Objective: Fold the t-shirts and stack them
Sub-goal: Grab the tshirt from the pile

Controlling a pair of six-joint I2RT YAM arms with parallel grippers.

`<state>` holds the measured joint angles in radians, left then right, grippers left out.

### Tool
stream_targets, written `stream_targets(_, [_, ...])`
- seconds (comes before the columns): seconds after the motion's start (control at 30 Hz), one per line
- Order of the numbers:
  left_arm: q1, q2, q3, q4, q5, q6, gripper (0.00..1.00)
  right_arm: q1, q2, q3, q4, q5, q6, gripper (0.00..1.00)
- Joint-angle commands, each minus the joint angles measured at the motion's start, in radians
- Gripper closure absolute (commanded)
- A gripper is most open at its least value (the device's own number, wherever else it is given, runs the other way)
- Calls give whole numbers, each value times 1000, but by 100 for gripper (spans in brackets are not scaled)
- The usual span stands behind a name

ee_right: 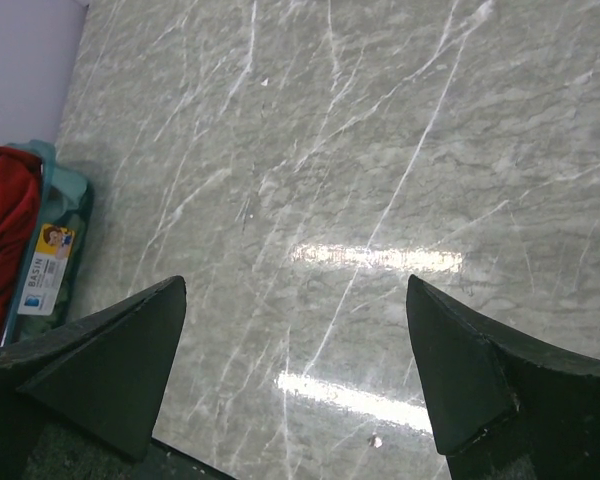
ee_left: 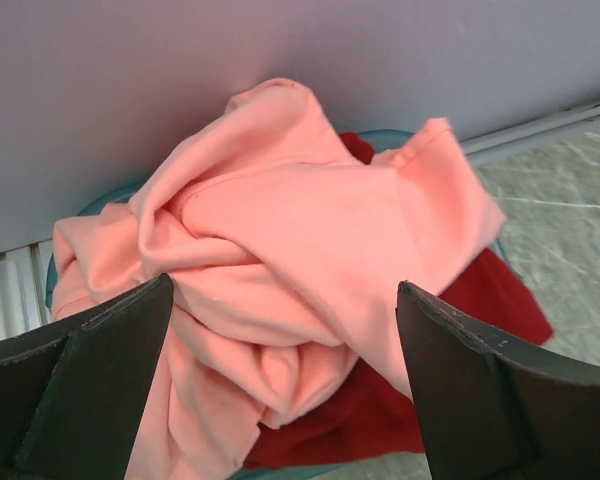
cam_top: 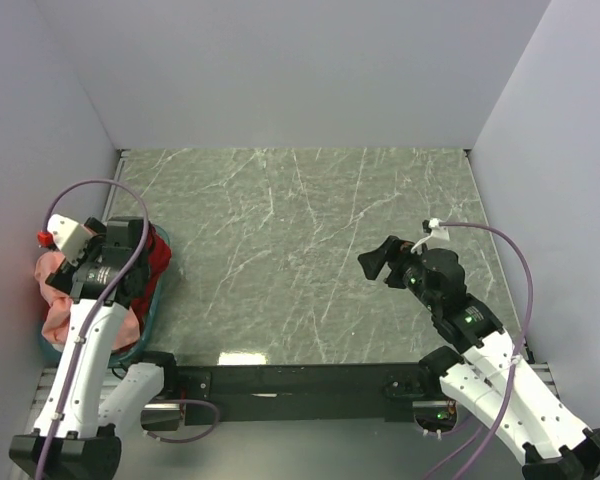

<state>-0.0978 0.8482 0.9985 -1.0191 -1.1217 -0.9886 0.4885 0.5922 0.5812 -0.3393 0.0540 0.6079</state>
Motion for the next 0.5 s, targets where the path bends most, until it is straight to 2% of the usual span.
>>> stream_targets(0.0, [64, -24, -44, 140, 58, 119, 1, 2, 8, -6, 57, -19, -14, 4])
stream_targets(0.13, [160, 15, -75, 157, 106, 94, 1, 4, 18, -7, 65, -31, -16, 4])
stream_targets(0.33, [259, 64, -107, 243, 253, 116, 1, 4, 27, -11, 74, -42, -16, 4])
stream_targets(0.43, [291, 80, -97, 258, 298, 130, 24, 4, 31, -7, 65, -43, -16, 4])
stream_targets(0.47, [294, 81, -87, 255, 303, 136, 45, 4, 28, -4, 65, -43, -17, 4])
